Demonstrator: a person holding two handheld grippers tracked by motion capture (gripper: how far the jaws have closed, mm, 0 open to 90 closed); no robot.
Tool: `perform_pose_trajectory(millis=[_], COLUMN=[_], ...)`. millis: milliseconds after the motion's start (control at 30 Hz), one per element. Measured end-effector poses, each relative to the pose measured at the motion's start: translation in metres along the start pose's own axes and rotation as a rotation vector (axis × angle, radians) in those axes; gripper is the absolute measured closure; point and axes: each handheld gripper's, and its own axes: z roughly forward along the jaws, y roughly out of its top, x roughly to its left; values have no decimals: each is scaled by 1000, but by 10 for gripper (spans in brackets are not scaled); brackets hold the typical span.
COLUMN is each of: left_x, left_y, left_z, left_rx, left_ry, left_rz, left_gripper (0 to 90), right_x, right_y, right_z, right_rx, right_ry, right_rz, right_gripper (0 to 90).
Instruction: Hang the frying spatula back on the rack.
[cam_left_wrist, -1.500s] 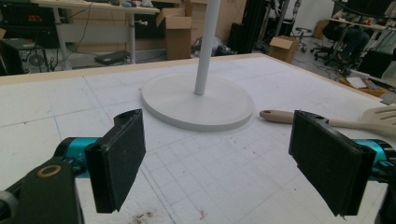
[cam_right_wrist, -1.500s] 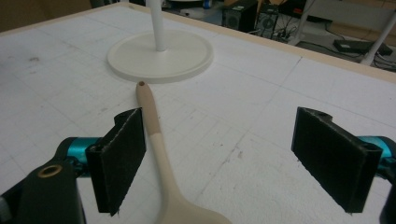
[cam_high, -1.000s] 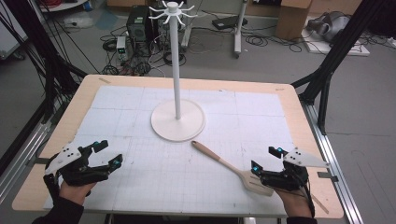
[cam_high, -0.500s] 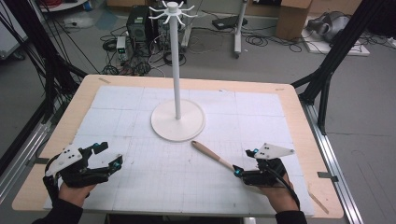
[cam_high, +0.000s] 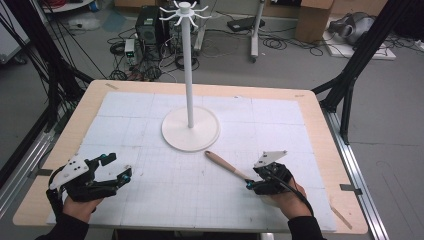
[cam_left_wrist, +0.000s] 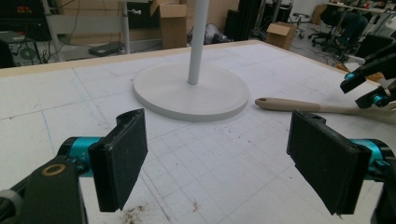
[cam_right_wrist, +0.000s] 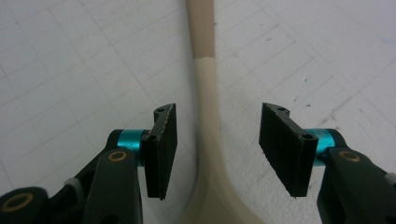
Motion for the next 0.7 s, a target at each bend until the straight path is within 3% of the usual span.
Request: perform_pose_trajectory(millis=[433,700], left_x=[0,0], left_y=[0,0], left_z=[1,1], left_rx=[5,8], left_ry=[-3,-4], left_rz=[-1,-3], left_gripper=[209,210], right_x=[-4,-4], right_y=[3,4], right_z=[17,20], right_rx=[91,121], right_ry=[23,56], right_rz=[5,-6], right_gripper=[518,648])
